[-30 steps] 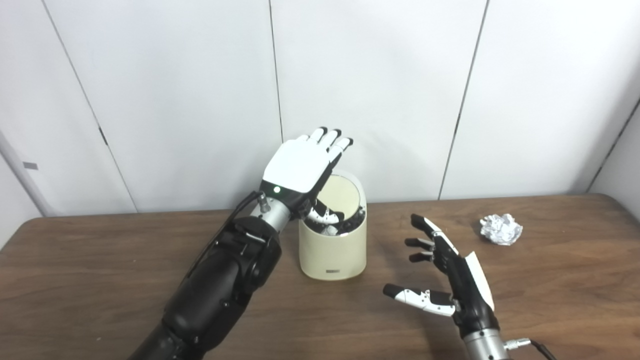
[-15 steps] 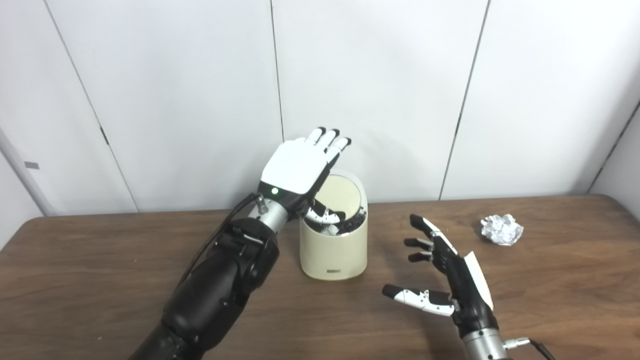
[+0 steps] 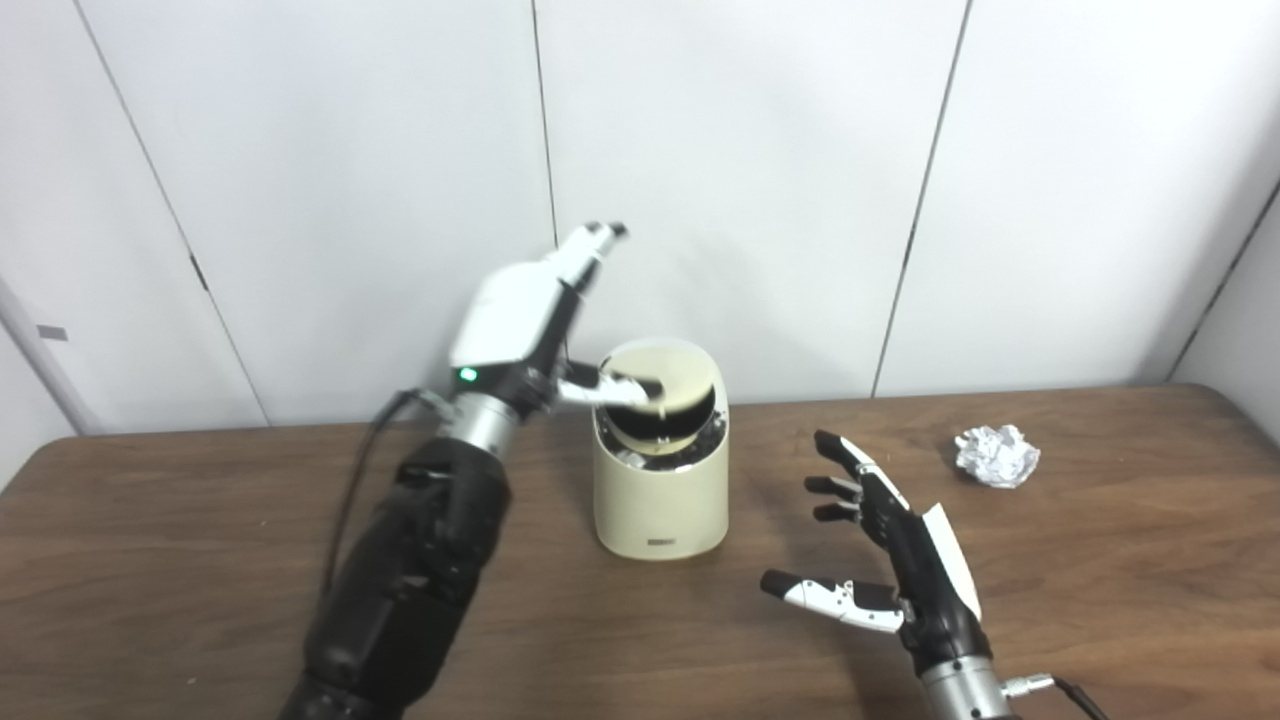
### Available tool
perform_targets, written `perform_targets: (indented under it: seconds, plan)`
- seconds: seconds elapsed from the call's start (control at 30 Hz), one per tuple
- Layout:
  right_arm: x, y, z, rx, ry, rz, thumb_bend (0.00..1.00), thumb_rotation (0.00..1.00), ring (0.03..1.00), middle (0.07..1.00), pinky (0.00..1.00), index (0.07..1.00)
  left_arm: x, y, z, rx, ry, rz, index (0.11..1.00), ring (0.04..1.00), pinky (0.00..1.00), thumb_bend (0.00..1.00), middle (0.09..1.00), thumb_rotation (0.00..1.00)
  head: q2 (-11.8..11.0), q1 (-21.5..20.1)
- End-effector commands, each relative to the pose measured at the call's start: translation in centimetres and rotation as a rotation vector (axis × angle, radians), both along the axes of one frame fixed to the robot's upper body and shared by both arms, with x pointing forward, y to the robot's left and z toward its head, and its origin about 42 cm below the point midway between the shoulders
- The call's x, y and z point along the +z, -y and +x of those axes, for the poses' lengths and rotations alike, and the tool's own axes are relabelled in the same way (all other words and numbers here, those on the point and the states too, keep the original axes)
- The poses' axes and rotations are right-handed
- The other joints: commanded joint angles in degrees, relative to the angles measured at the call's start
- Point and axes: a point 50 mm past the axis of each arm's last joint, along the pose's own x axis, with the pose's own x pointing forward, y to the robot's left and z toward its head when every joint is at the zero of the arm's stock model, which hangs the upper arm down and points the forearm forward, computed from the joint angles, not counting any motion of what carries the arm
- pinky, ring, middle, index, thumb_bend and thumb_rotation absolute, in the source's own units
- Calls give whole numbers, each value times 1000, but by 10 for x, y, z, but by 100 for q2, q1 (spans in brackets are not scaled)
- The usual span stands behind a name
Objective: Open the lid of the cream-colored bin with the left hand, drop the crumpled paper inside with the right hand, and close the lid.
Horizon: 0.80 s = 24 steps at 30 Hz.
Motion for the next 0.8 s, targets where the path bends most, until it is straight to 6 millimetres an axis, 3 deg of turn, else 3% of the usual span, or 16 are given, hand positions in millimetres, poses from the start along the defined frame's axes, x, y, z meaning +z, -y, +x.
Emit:
perform_targets:
  seconds: [0.0,0.2,0.27,0.4,0.47,0.63,0.77]
  plan:
    - [15,-3,3,17,73,-4,776,264,781,889,678,873,25,-2,-1,-16,75,-125,948,858,689,831,897,166,8,-3]
    - [15,-3,3,18,69,-2,777,252,777,883,675,871,13,-23,-3,-21,34,-356,921,851,637,743,896,129,19,-10]
    - [15,-2,3,18,71,-3,774,245,778,885,675,871,7,-28,-7,-10,1,-423,915,847,654,744,889,146,24,4]
    - [15,-2,2,17,69,-9,776,252,770,882,666,868,-7,-39,-21,-41,-81,-525,915,881,785,697,896,177,32,19]
    - [14,-2,2,21,68,-7,776,253,771,883,666,868,-14,-43,-29,-69,-118,-556,889,872,781,698,894,207,26,23]
    - [14,-1,2,20,70,-17,773,249,777,884,667,868,-32,-52,-45,-147,-147,-593,843,802,684,671,839,235,36,34]
    - [14,0,2,17,71,-13,775,255,767,879,664,867,-51,-58,-59,-199,-148,-615,851,744,606,723,811,303,45,45]
